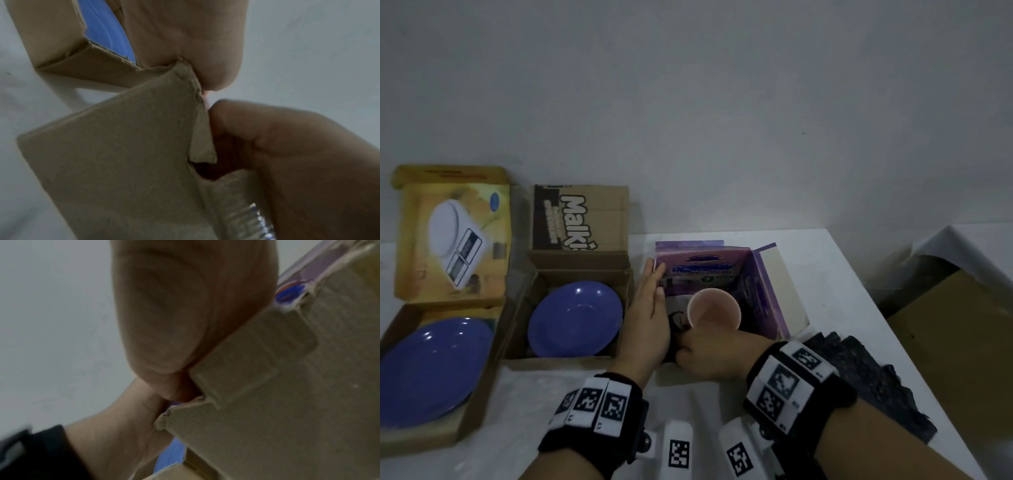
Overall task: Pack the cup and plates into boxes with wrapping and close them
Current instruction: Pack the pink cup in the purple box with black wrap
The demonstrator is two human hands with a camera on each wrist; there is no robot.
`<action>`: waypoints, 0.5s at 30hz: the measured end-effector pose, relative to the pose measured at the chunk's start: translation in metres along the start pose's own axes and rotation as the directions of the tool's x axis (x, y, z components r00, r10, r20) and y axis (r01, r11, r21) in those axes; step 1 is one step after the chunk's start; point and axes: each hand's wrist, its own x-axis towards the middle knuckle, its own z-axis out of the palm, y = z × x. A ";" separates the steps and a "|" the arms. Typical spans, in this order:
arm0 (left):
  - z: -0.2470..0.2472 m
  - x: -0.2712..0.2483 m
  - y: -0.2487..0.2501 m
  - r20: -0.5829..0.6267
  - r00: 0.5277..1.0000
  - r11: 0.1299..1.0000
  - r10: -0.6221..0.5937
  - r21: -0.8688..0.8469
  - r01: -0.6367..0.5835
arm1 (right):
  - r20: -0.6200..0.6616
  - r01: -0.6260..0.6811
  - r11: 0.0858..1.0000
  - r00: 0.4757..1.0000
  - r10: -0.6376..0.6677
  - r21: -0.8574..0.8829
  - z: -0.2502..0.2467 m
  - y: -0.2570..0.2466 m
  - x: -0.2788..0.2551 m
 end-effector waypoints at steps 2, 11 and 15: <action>0.000 0.000 0.000 -0.005 1.000 1.000 0.006 -0.002 -0.006 | 0.108 -0.080 0.997 0.991 0.080 -0.001 -0.001 -0.001 0.002; 0.001 -0.001 0.006 0.007 0.999 0.991 0.033 0.130 -0.034 | 0.141 -0.120 0.969 0.978 0.152 -0.214 0.002 0.007 0.005; -0.001 -0.001 0.008 0.059 0.996 0.957 0.070 0.277 -0.084 | -0.202 0.045 0.999 0.978 -0.041 0.015 -0.022 0.018 -0.020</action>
